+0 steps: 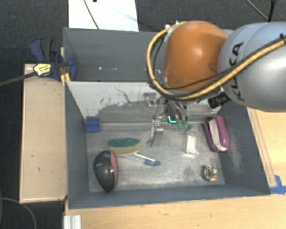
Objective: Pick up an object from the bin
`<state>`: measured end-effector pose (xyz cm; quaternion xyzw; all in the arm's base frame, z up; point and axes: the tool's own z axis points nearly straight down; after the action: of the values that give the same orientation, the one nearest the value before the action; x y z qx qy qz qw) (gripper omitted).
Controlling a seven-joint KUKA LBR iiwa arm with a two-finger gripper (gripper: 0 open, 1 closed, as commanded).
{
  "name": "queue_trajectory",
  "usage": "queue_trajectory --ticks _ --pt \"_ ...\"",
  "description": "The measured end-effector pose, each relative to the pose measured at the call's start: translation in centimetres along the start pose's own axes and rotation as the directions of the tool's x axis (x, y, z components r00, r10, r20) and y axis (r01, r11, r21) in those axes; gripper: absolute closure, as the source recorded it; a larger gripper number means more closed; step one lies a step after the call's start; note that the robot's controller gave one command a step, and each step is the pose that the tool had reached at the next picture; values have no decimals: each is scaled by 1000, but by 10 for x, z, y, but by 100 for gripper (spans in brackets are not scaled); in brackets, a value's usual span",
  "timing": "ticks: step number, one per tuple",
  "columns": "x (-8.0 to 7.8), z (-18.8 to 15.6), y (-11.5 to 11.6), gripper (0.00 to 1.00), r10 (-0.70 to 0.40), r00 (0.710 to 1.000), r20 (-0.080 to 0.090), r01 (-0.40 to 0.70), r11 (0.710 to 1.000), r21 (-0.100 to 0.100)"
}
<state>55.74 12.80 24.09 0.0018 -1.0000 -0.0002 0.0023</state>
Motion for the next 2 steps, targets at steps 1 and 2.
queue_trajectory --ticks 1,2 --pt "-2 146 11 0 -153 988 -1 153 988 1" --pt "-5 141 11 100 -145 989 8 145 989 1"
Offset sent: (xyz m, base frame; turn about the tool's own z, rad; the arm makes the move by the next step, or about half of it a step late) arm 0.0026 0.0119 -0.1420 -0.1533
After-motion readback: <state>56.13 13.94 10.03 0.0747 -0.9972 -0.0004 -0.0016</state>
